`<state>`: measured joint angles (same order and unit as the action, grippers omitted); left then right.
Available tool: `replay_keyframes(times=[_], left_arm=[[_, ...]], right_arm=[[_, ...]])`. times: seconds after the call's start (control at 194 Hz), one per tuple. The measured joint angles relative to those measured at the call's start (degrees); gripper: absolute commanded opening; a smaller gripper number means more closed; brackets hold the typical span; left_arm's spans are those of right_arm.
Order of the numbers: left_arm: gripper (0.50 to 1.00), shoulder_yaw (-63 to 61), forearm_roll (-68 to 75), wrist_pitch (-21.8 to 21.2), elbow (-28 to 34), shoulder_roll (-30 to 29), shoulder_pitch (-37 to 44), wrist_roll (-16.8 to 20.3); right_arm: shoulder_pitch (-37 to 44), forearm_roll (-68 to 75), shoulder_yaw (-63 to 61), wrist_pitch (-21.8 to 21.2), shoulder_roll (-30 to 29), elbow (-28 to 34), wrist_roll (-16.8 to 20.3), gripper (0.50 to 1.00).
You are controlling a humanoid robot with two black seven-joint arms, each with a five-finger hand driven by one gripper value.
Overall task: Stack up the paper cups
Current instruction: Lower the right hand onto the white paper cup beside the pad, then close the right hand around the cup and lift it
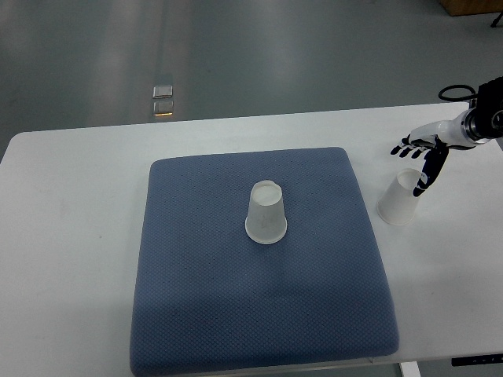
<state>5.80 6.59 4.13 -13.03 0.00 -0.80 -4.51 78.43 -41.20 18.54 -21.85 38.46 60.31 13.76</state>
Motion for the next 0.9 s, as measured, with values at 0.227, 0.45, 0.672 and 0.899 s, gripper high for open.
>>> replay_keyframes(times=[0.227, 0.45, 0.672, 0.899], left_arm=[[1.0, 0.0, 0.0, 0.0, 0.02, 0.0, 0.02, 0.03], [1.0, 0.0, 0.0, 0.0, 0.02, 0.0, 0.02, 0.03], [1.0, -0.24, 0.0, 0.0, 0.87, 0.0, 0.01, 0.03], [1.0, -0.27, 0.0, 0.0, 0.9, 0.0, 0.01, 0.03]], right_arm=[[-1.91, -1.04, -0.08, 1.02, -1.29, -0.96, -0.13, 0.901], [-2.81, -2.11, -0.09, 1.19, -2.13, -1.72, -0.56, 0.731], [-3.07, -2.54, -0.09, 1.21, -2.21, -1.87, -0.59, 0.615], [-1.27, -3.08, -1.15, 0.17, -1.54, -1.36, -0.59, 0.617]])
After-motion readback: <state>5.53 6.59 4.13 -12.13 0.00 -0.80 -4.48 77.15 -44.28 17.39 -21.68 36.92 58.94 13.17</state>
